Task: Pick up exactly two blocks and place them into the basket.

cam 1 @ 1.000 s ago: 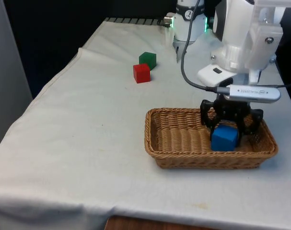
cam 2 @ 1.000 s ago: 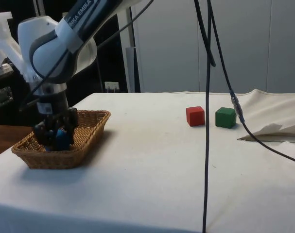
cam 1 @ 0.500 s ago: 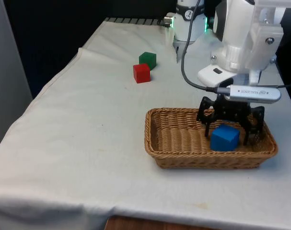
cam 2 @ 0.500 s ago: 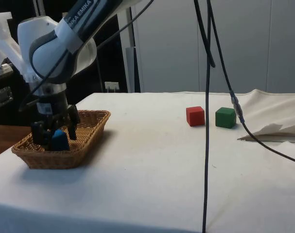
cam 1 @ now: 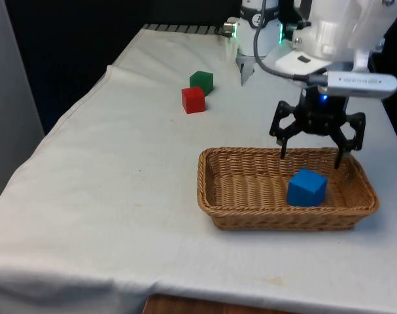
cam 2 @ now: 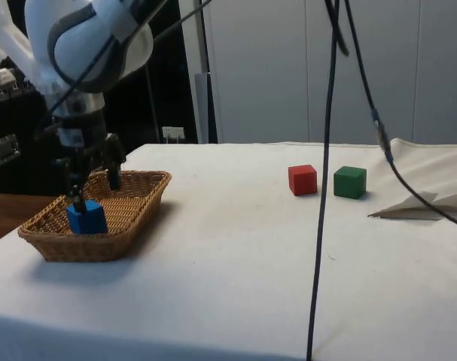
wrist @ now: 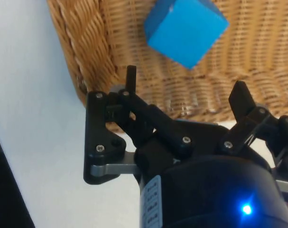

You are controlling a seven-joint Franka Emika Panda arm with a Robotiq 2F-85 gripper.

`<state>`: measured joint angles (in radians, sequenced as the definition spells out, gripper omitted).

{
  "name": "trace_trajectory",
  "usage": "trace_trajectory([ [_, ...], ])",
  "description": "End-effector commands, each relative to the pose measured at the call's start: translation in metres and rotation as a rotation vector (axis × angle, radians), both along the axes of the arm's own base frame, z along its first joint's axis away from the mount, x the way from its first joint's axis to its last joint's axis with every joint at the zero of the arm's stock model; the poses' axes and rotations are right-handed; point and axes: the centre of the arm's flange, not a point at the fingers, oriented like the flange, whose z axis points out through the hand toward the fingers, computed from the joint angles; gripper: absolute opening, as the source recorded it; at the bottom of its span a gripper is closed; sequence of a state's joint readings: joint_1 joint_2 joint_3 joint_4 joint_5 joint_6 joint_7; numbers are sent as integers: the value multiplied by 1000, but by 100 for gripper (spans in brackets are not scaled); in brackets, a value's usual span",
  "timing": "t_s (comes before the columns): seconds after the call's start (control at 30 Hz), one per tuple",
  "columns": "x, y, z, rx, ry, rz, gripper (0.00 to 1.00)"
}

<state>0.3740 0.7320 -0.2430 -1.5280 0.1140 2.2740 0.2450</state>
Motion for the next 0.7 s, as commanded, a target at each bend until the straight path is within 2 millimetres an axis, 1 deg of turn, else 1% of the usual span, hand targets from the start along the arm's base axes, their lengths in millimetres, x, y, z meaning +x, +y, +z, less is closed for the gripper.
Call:
trace_trajectory([
  [0.0, -4, 1, 8, -1, -10, 8, 100],
  [0.03, -2, 0, 4, -2, -1, 2, 100],
  [0.07, -6, 0, 11, -3, -10, 11, 100],
  [0.17, -12, -1, 20, -10, -13, 22, 100],
  [0.2, -16, -2, 27, -14, -16, 27, 100],
  [0.3, -23, -4, 36, -19, -18, 34, 100],
  [0.33, -21, -4, 33, -21, -7, 30, 100],
  [0.43, -32, -8, 48, -26, -21, 40, 100],
  [0.47, -32, -8, 48, -26, -21, 40, 100],
  [0.5, -37, -11, 54, -27, -22, 43, 100],
  [0.53, -37, -11, 54, -27, -22, 43, 100],
  [0.57, -42, -13, 60, -29, -22, 44, 100],
  [0.67, -49, -17, 69, -31, -24, 46, 100],
])
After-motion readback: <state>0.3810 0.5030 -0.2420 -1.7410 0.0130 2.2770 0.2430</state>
